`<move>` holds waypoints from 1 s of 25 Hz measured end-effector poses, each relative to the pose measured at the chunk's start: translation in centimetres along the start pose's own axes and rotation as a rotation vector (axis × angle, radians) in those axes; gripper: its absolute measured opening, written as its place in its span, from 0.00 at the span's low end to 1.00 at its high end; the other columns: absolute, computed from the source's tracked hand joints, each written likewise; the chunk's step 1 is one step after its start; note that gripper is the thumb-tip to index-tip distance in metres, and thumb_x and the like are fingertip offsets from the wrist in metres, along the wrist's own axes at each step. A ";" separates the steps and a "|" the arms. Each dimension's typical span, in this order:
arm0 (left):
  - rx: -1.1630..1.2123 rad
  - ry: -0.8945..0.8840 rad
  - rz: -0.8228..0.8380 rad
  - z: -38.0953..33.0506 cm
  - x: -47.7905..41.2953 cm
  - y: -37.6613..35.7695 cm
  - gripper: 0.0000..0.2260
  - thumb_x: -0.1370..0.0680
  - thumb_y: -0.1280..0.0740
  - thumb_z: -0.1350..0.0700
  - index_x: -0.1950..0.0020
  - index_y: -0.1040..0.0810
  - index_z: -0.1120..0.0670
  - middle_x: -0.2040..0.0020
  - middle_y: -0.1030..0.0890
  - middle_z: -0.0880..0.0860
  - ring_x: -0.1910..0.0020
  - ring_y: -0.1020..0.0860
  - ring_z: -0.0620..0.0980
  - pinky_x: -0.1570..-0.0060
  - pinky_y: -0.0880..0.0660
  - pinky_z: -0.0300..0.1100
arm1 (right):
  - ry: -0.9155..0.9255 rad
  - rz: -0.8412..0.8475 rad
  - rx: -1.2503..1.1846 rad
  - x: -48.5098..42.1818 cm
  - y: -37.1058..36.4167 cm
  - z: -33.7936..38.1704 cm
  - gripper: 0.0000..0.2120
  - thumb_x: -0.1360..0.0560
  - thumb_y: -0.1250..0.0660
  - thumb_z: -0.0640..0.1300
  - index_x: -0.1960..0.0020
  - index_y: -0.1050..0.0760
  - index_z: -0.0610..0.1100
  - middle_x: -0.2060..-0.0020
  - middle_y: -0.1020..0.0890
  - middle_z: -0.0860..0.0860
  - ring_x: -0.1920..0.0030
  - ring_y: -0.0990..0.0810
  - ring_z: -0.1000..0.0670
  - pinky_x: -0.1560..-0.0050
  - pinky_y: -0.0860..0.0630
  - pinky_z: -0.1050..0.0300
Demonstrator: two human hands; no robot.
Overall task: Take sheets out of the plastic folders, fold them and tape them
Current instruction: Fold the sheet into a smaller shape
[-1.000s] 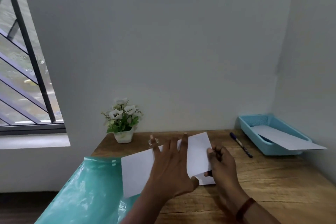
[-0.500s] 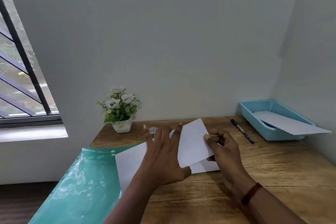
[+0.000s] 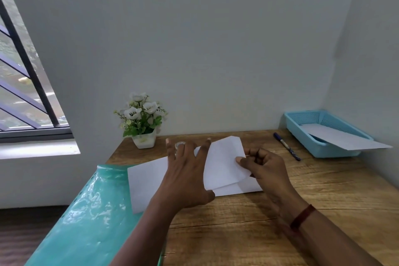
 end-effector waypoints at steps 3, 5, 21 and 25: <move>-0.007 0.001 -0.007 0.1 0.1 -0.1 0.54 0.37 0.32 0.33 0.22 0.62 0.47 0.33 0.42 0.54 0.27 0.45 0.57 0.30 0.71 0.64 | 0.050 -0.014 0.122 0.3 -0.1 0.6 0.04 0.30 0.24 0.44 0.57 0.17 0.47 0.60 0.16 0.54 0.57 0.19 0.55 0.59 0.27 0.63; -0.003 0.002 -0.008 0.1 0.1 -0.1 0.55 0.37 0.31 0.34 0.22 0.62 0.47 0.33 0.42 0.54 0.27 0.46 0.57 0.29 0.70 0.64 | 0.063 -0.006 0.161 0.4 -0.2 0.9 0.03 0.28 0.26 0.46 0.56 0.18 0.47 0.59 0.16 0.55 0.55 0.20 0.56 0.61 0.30 0.64; -0.031 -0.082 -0.064 -1.4 -0.1 0.3 0.44 0.34 0.31 0.38 0.23 0.47 0.50 0.30 0.38 0.51 0.28 0.42 0.52 0.29 0.66 0.66 | -0.348 0.271 -0.245 2.1 -2.5 -1.5 0.14 0.31 0.26 0.45 0.48 0.19 0.40 0.53 0.14 0.45 0.45 0.18 0.43 0.40 0.23 0.42; -0.020 -0.056 -0.109 -0.2 -0.1 1.0 0.39 0.35 0.31 0.41 0.26 0.39 0.48 0.33 0.33 0.48 0.30 0.36 0.49 0.28 0.68 0.64 | -0.241 0.211 -0.250 1.8 -1.8 -0.1 0.12 0.31 0.27 0.49 0.53 0.16 0.41 0.55 0.13 0.46 0.48 0.18 0.46 0.41 0.23 0.44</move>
Point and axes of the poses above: each hand's wrist, its own x-axis away from the middle knuckle, its own y-axis out of the back of the hand, z = x × y, the point moved 10 cm from there along -x, towards the middle knuckle
